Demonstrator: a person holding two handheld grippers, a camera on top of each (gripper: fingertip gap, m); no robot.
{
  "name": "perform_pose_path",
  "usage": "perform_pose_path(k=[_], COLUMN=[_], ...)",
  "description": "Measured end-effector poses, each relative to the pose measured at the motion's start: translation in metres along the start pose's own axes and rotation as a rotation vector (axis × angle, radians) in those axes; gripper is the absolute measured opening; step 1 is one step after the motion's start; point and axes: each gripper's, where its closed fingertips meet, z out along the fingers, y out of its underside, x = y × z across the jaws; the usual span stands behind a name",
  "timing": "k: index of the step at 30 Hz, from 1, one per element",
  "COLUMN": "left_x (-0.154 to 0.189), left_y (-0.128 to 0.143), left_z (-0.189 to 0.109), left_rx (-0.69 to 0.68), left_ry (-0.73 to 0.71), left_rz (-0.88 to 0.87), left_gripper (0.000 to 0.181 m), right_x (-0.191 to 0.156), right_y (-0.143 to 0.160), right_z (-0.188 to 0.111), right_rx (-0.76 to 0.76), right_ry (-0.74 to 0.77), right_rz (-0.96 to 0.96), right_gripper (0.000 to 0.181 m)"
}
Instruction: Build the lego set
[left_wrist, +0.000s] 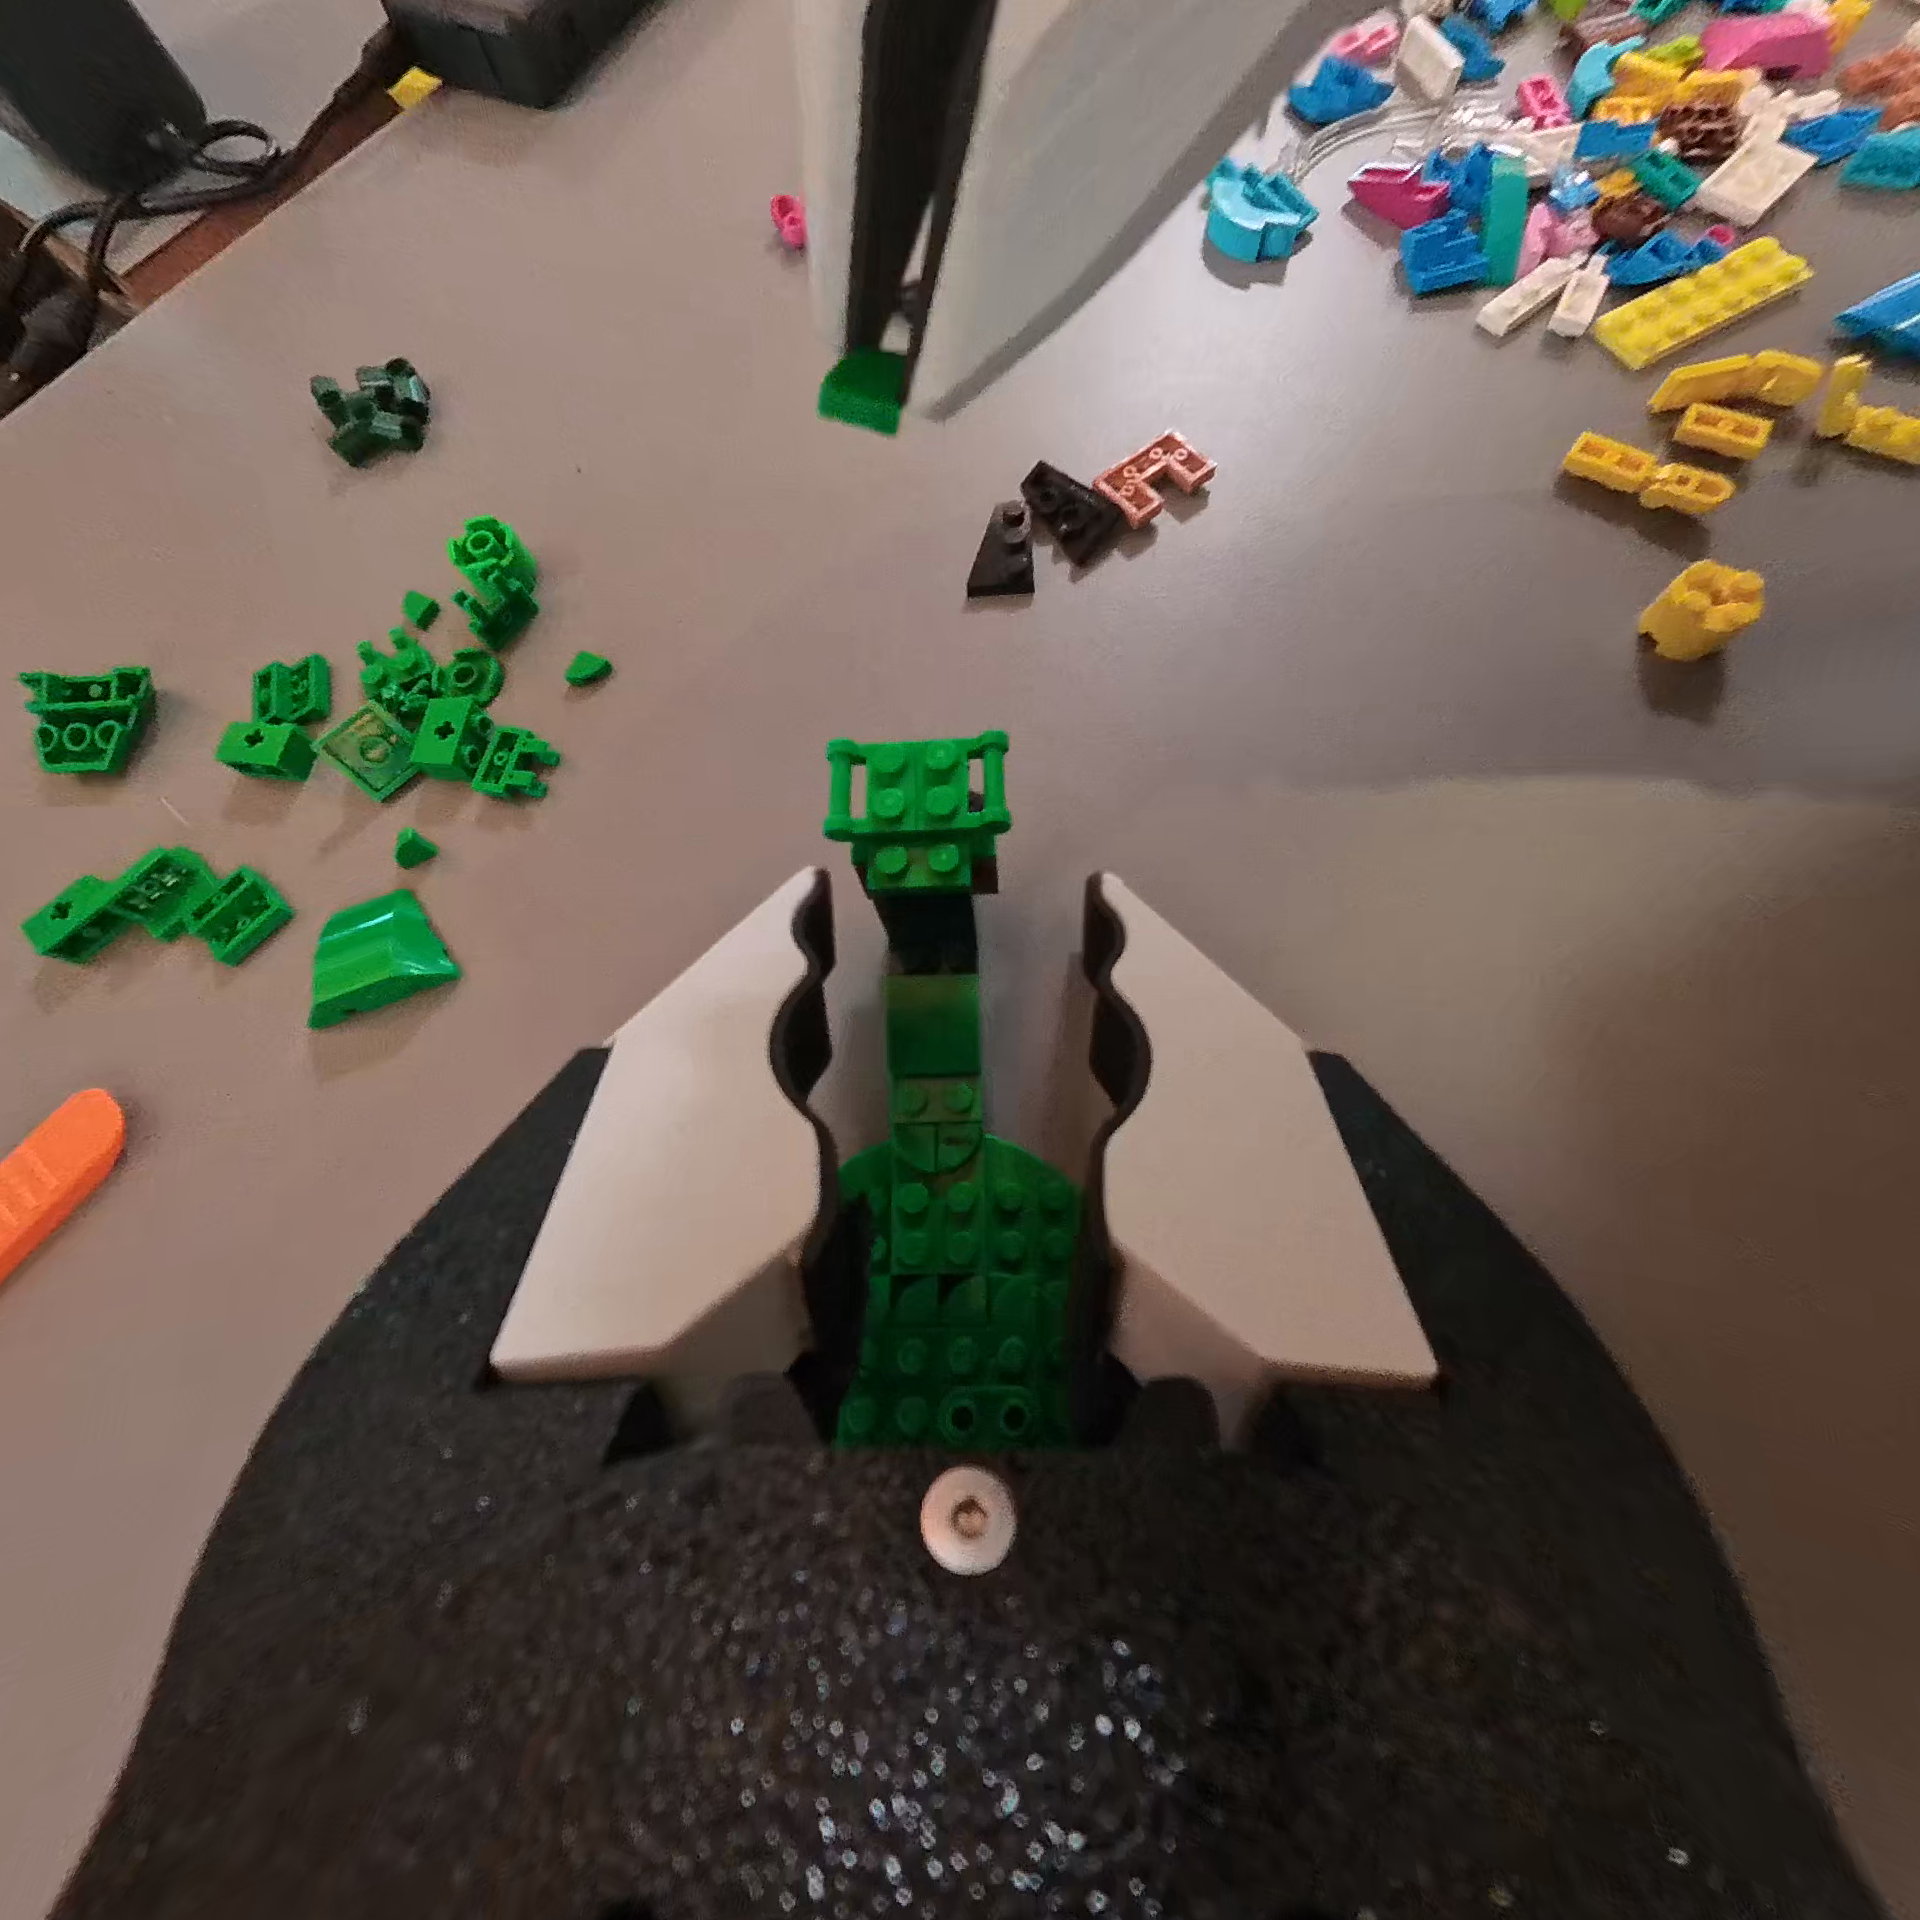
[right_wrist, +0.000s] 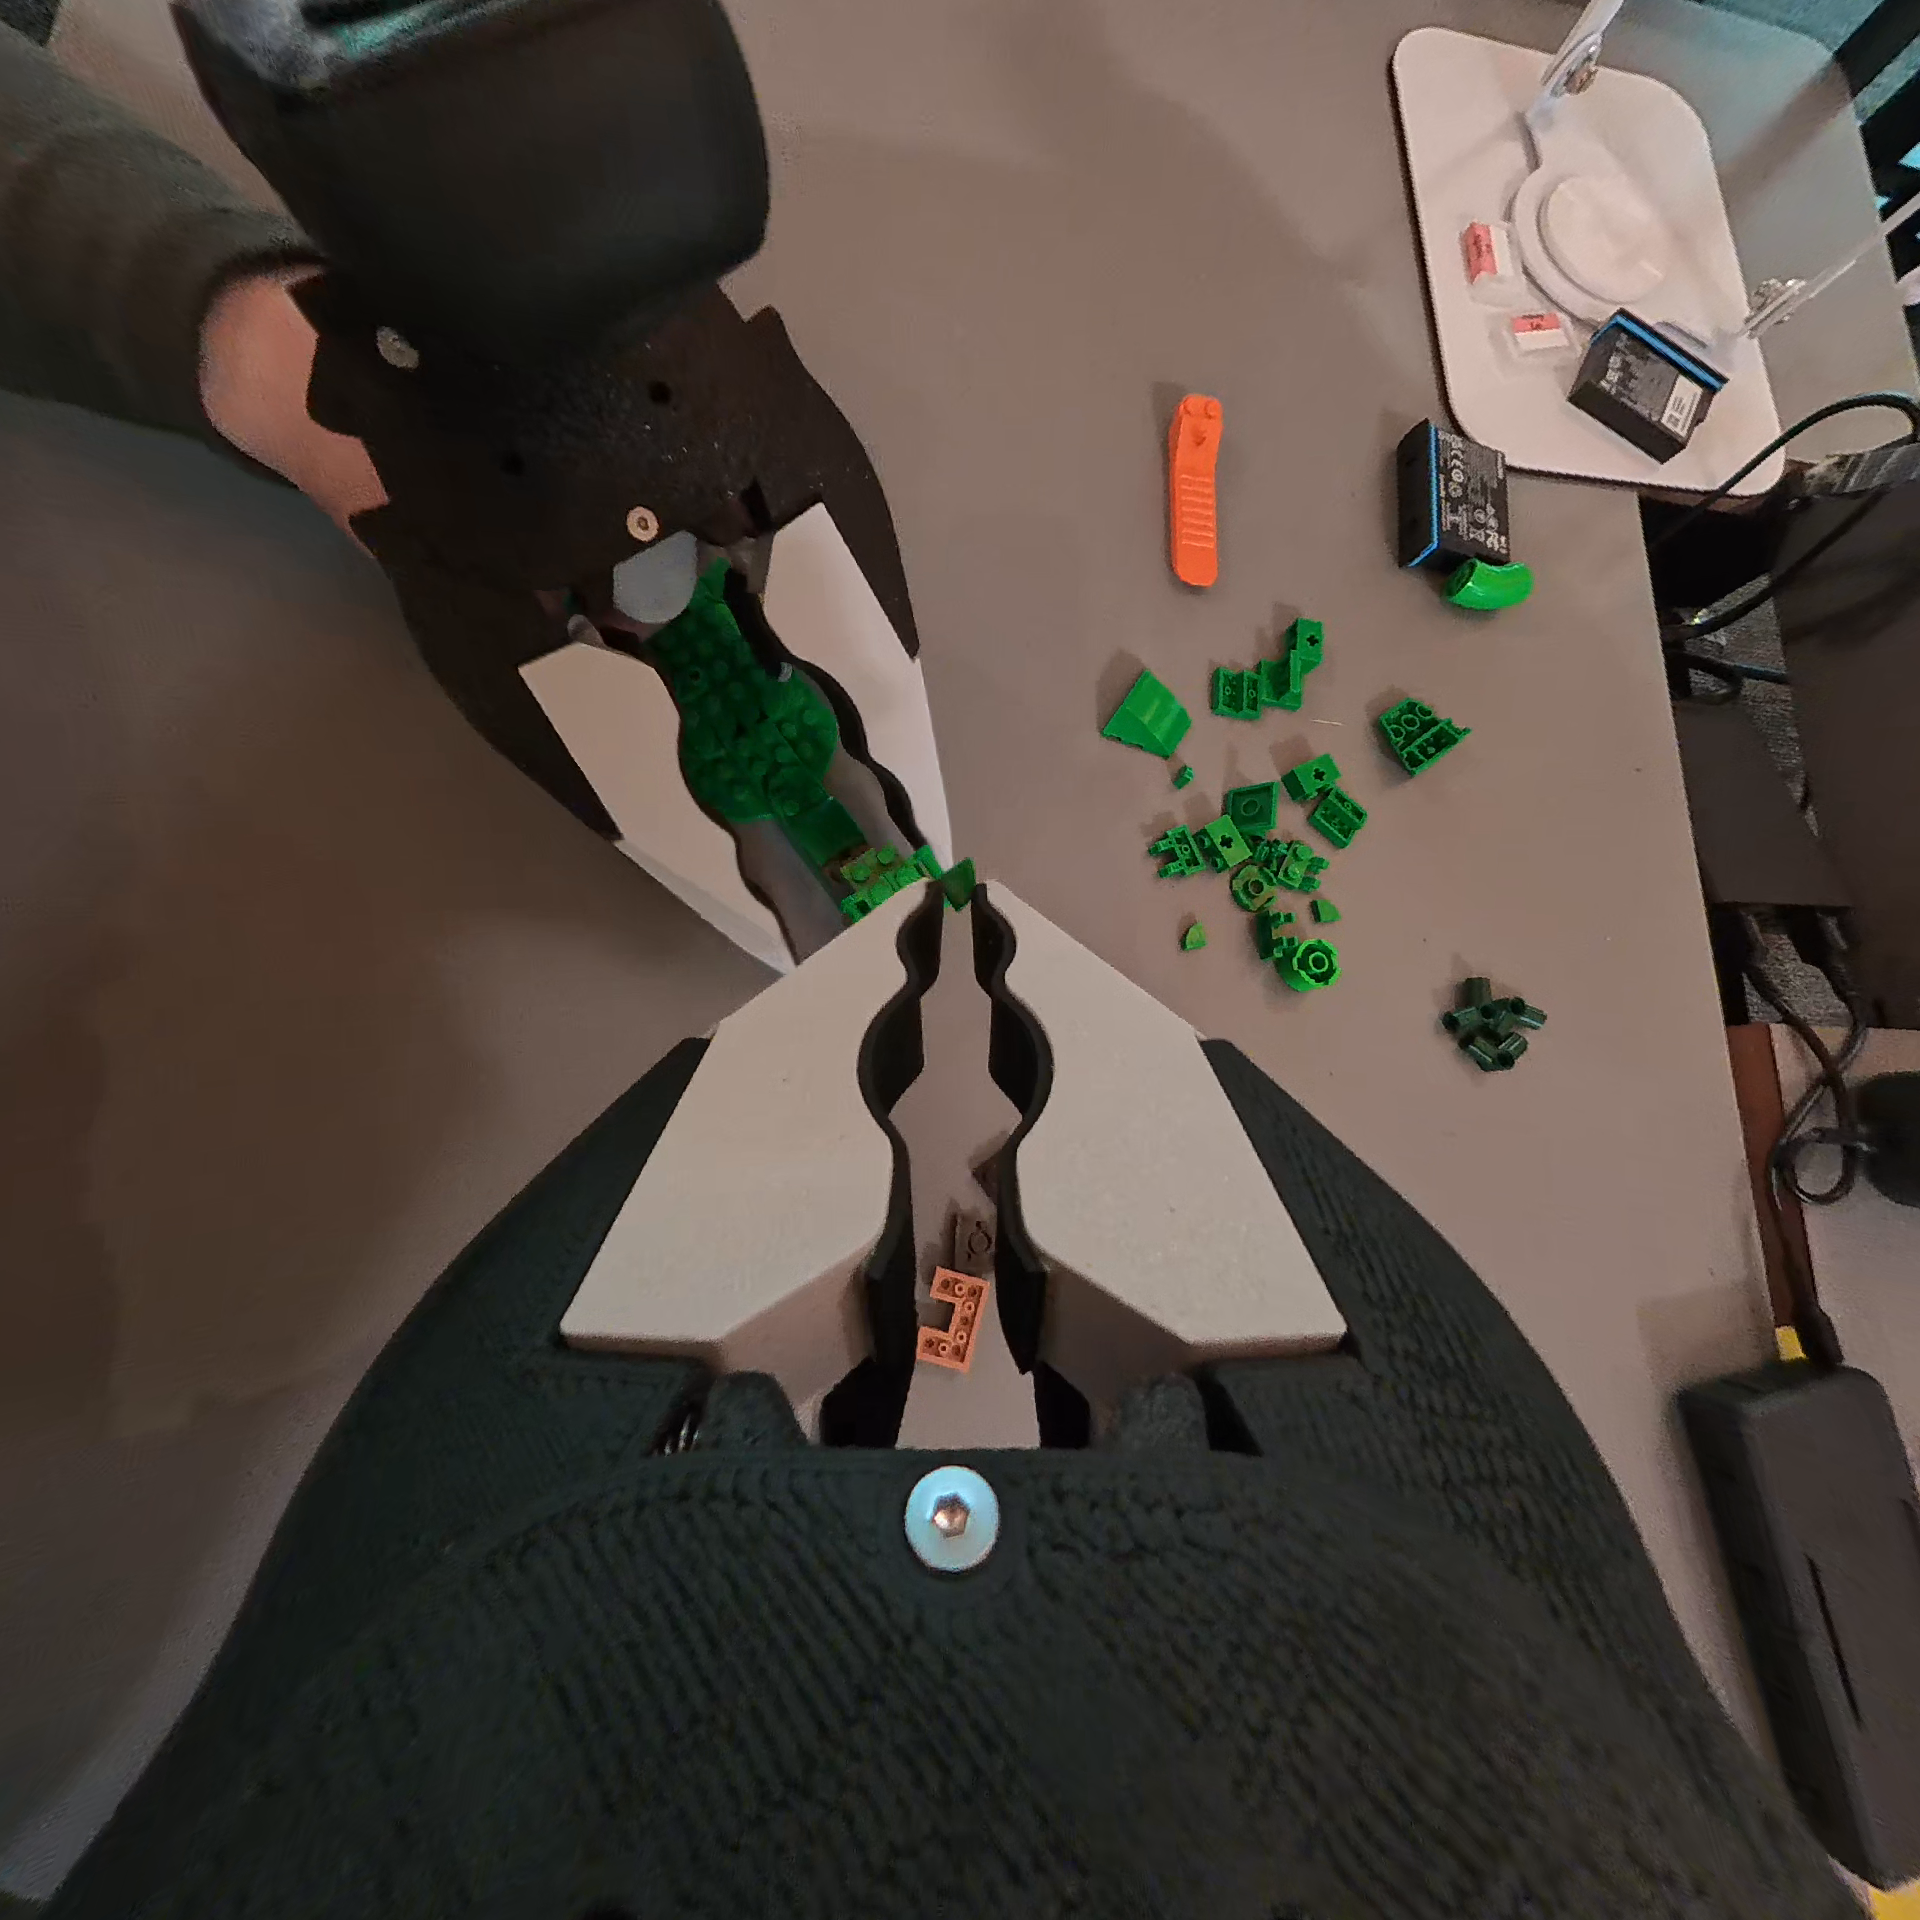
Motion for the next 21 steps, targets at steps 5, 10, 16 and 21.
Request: perform_pose_path(k=[5,10,16,21], left_x=[-0.001,-0.002,-0.001,0.005], left_y=[0.000,0.000,0.000,0.001], left_z=[0.001,0.001,0.001,0.001], left_rx=[0.013,0.021,0.025,0.020], left_ry=[-0.007,-0.003,0.017,0.056], left_rz=[0.012,0.008,-0.005,0.020], left_gripper=[0.031,0.028,0.027,0.022], right_x=[0.003,-0.001,-0.009,-0.013], right_y=[0.011,0.017,0.024,0.026], right_z=[0.003,0.009,0.025,0.030], right_rx=[-0.050,-0.090,-0.151,-0.171], right_ry=[0.005,-0.023,-0.060,-0.079], right_rz=[0.019,0.035,0.019,0.011], right_gripper=[0.003,0.003,0.002,0.002])
